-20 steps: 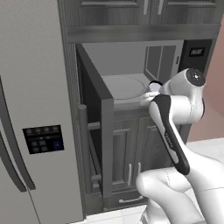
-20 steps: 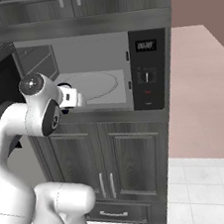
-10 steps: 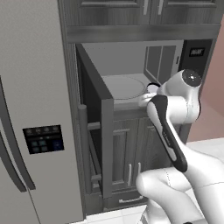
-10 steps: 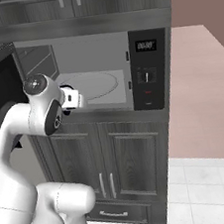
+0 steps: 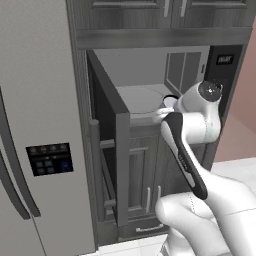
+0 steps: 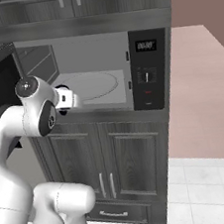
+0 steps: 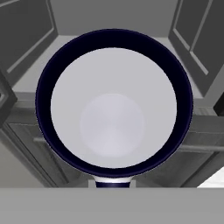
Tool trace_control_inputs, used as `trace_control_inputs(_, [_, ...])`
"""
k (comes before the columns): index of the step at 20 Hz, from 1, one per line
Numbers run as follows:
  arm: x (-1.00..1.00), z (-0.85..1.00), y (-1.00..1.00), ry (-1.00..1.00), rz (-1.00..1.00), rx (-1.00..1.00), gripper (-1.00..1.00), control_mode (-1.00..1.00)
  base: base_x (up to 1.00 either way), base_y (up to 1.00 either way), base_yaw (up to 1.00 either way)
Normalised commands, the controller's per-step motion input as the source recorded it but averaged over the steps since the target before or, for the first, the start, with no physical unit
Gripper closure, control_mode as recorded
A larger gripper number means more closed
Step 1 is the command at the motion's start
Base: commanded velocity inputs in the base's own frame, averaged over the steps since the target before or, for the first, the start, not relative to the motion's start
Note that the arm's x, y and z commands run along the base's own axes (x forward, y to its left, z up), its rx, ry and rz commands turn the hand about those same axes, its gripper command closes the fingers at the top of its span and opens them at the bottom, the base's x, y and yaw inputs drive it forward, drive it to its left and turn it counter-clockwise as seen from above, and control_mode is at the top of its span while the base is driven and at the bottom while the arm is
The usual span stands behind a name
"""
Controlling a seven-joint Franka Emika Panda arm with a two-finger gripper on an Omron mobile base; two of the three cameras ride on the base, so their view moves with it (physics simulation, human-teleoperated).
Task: Pick the mug from the counter and place it inside the microwave. Then close the microwave.
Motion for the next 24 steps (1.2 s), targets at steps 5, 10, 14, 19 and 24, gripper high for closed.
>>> trace_control_inputs(5, [0.16, 0.07, 0.13, 0.00, -0.03, -0.03, 1.00, -1.00, 0.00, 0.00, 0.00])
trace_control_inputs(10, [0.19, 0.08, 0.01, 0.00, -0.01, 0.00, 1.00, -1.00, 0.00, 0.00, 0.00])
trace_control_inputs(14, [0.14, 0.03, 0.00, 0.00, 0.00, 0.00, 1.00, -1.00, 0.00, 0.00, 0.00])
trace_control_inputs(19, [0.04, 0.00, 0.00, 0.00, 0.01, 0.00, 1.00, -1.00, 0.00, 0.00, 0.00])
trace_control_inputs(24, [0.00, 0.01, 0.00, 0.07, 0.04, 0.00, 1.00, -1.00, 0.00, 0.00, 0.00])
